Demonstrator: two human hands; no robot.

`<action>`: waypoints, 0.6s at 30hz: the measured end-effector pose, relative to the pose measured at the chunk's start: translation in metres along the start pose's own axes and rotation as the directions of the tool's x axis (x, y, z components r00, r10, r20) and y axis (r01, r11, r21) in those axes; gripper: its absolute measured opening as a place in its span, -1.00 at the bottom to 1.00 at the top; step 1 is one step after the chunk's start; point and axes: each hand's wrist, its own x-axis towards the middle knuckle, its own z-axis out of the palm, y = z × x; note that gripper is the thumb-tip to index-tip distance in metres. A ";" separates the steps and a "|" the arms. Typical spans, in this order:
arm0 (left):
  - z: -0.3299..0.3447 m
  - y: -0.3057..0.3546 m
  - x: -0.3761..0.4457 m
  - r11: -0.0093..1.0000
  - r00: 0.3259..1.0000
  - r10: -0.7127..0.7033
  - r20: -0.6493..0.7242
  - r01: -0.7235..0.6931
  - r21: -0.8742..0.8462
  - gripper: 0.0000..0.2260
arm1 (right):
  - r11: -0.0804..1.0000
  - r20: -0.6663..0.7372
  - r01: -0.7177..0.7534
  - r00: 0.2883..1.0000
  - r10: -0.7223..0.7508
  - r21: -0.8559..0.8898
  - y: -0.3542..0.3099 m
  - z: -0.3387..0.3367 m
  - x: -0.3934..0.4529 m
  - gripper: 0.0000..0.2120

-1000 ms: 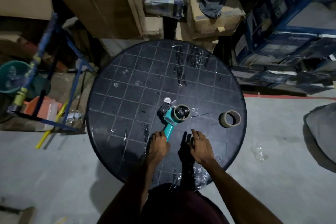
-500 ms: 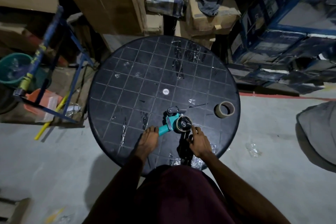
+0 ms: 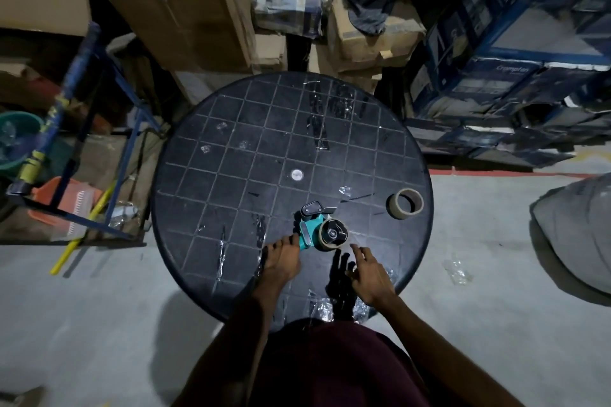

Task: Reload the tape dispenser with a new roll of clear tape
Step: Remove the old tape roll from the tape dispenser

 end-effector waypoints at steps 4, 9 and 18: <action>-0.008 0.004 -0.001 0.999 1.000 -0.008 0.016 0.009 -0.050 -0.55 | 1.000 -0.011 0.006 1.000 -0.006 0.015 0.000 -0.004 0.001 -0.27; -0.024 0.013 -0.001 0.965 0.989 -0.143 -0.026 0.134 -0.225 -0.64 | 0.997 -0.052 0.001 0.999 0.003 0.074 -0.001 -0.018 0.007 -0.34; -0.049 0.023 -0.014 0.639 0.977 -0.192 0.095 0.198 -0.744 -0.89 | 0.780 -0.311 0.227 0.949 -0.044 0.583 -0.044 -0.072 0.020 -0.42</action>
